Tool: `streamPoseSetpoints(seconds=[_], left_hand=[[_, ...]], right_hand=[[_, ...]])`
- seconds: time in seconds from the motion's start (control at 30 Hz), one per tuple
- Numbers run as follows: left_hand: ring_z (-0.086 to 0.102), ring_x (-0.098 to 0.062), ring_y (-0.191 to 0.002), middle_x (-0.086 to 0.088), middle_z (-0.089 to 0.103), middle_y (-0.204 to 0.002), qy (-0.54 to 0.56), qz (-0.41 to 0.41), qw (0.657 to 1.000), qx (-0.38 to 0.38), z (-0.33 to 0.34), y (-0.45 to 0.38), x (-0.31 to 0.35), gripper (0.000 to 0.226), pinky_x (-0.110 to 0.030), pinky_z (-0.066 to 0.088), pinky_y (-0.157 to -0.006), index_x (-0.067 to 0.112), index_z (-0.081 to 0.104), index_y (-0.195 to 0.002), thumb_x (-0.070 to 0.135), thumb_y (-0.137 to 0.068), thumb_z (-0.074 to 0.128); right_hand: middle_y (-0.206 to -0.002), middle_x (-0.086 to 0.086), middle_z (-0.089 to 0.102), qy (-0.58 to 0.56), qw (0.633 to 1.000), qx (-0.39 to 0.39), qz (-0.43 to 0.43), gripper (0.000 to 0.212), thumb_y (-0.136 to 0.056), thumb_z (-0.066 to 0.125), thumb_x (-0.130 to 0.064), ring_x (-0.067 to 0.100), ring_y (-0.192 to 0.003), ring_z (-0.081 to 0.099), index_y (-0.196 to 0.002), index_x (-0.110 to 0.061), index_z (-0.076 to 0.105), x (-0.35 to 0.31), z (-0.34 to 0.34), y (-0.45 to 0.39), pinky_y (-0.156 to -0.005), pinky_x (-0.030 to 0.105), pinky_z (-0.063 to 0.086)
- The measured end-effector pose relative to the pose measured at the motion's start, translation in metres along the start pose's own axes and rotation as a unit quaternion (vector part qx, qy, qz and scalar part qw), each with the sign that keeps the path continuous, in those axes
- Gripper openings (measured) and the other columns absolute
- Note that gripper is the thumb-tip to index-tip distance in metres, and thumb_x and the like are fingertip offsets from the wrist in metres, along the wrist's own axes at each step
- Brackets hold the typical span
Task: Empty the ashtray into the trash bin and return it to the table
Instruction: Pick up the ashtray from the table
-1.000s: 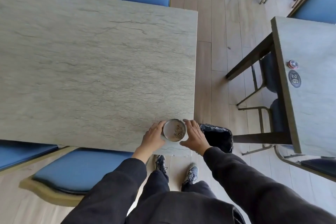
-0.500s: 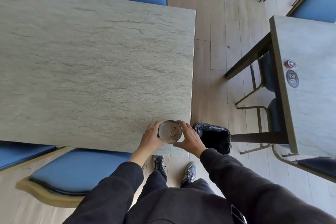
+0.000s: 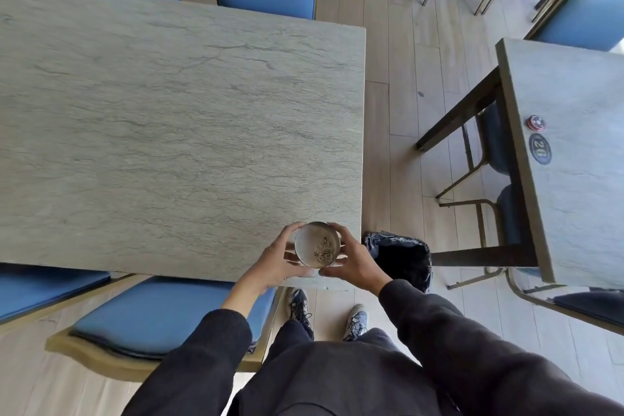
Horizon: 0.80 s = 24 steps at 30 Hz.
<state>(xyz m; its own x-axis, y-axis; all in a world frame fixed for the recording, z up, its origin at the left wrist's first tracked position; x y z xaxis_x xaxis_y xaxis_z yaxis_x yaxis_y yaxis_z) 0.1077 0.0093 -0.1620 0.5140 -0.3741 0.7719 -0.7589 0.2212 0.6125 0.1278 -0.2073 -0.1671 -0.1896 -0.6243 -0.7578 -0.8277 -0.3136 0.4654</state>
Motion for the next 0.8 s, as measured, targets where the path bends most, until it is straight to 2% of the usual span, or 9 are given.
streamPoseSetpoints(seconds=[0.1,0.17,0.23,0.33,0.4,0.47,0.6,0.73,0.8], left_hand=[[0.059,-0.022,-0.119,0.000,0.064,-0.127,0.091,0.013,0.996,-0.010,-0.005,0.010,0.010,0.062,-0.041,0.050,-0.107,0.063,0.046,-0.133,0.040,-0.087,0.079],[0.062,-0.018,-0.113,-0.010,0.069,-0.114,0.125,0.028,0.992,-0.017,-0.007,0.012,0.015,0.045,-0.029,0.056,-0.097,0.055,0.050,-0.138,0.034,-0.100,0.063],[0.060,-0.012,-0.115,-0.013,0.068,-0.111,0.137,0.040,0.990,-0.020,-0.006,0.014,0.017,0.042,-0.024,0.057,-0.091,0.046,0.051,-0.143,0.031,-0.104,0.055],[0.059,-0.015,-0.109,-0.012,0.061,-0.103,0.151,0.050,0.987,-0.017,0.000,0.015,0.018,0.041,-0.029,0.058,-0.092,0.048,0.053,-0.142,0.031,-0.105,0.054],[0.059,-0.017,-0.109,-0.013,0.059,-0.108,0.158,0.055,0.986,-0.011,0.006,0.016,0.021,0.040,-0.031,0.058,-0.092,0.049,0.053,-0.142,0.032,-0.105,0.054],[0.059,-0.013,-0.113,-0.007,0.061,-0.118,0.165,0.059,0.985,-0.005,0.012,0.017,0.027,0.039,-0.030,0.058,-0.092,0.049,0.054,-0.141,0.032,-0.105,0.053],[0.060,-0.021,-0.121,-0.005,0.062,-0.133,0.163,0.069,0.984,0.011,0.028,0.014,0.042,0.038,-0.029,0.057,-0.088,0.050,0.055,-0.139,0.033,-0.106,0.053],[0.063,-0.020,-0.108,-0.023,0.063,-0.125,0.145,0.072,0.987,0.018,0.058,0.009,0.057,0.038,-0.027,0.057,-0.084,0.053,0.055,-0.138,0.035,-0.105,0.054],[0.063,-0.019,-0.107,-0.020,0.063,-0.126,0.133,0.073,0.988,0.015,0.080,0.006,0.068,0.037,-0.025,0.056,-0.082,0.052,0.054,-0.138,0.035,-0.105,0.053]], right_hand=[[-0.127,0.006,0.059,-0.043,0.999,0.009,0.004,0.100,-0.067,0.093,-0.011,0.020,-0.107,0.069,-0.148,-0.030,0.038,-0.009,-0.004,0.007,-0.084,0.037,0.064],[-0.128,0.005,0.058,-0.067,0.998,0.012,0.012,0.100,-0.067,0.093,-0.007,0.019,-0.111,0.068,-0.149,-0.029,0.039,-0.013,-0.010,0.011,-0.085,0.035,0.064],[-0.128,0.005,0.057,-0.074,0.997,0.011,0.012,0.100,-0.068,0.093,-0.006,0.017,-0.112,0.067,-0.149,-0.030,0.039,-0.015,-0.015,0.015,-0.084,0.030,0.064],[-0.128,0.006,0.057,-0.072,0.997,0.012,-0.001,0.101,-0.068,0.093,-0.006,0.019,-0.112,0.067,-0.149,-0.029,0.038,-0.017,-0.023,0.020,-0.084,0.028,0.063],[-0.130,0.006,0.056,-0.067,0.998,0.012,-0.006,0.101,-0.068,0.093,-0.008,0.018,-0.113,0.066,-0.150,-0.028,0.037,-0.017,-0.026,0.023,-0.084,0.026,0.063],[-0.134,0.003,0.054,-0.062,0.998,0.014,-0.017,0.104,-0.067,0.095,-0.013,0.017,-0.116,0.064,-0.150,-0.027,0.035,-0.017,-0.031,0.026,-0.087,0.025,0.062],[-0.141,0.000,0.050,-0.059,0.997,0.031,-0.033,0.106,-0.065,0.096,-0.023,0.018,-0.121,0.061,-0.151,-0.031,0.033,-0.014,-0.047,0.034,-0.093,0.032,0.061],[-0.144,-0.001,0.047,-0.005,0.997,0.047,-0.067,0.111,-0.060,0.095,-0.036,0.018,-0.126,0.054,-0.152,-0.028,0.032,0.002,-0.075,0.047,-0.098,0.039,0.057],[-0.140,-0.004,0.046,0.020,0.995,0.053,-0.081,0.110,-0.059,0.095,-0.037,0.015,-0.127,0.048,-0.150,-0.025,0.034,0.016,-0.094,0.057,-0.104,0.039,0.052]])
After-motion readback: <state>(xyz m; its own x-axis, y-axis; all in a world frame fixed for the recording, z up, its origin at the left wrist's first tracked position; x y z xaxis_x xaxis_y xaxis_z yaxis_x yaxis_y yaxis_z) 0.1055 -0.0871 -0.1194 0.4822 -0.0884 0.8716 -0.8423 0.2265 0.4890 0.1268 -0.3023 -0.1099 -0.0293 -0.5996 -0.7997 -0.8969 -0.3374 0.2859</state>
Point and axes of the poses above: each hand's wrist, its own y-axis away from the middle knuckle, its own z-axis out of the palm, x = y × z, the point moved 2 cm from there along -y, towards the middle knuckle
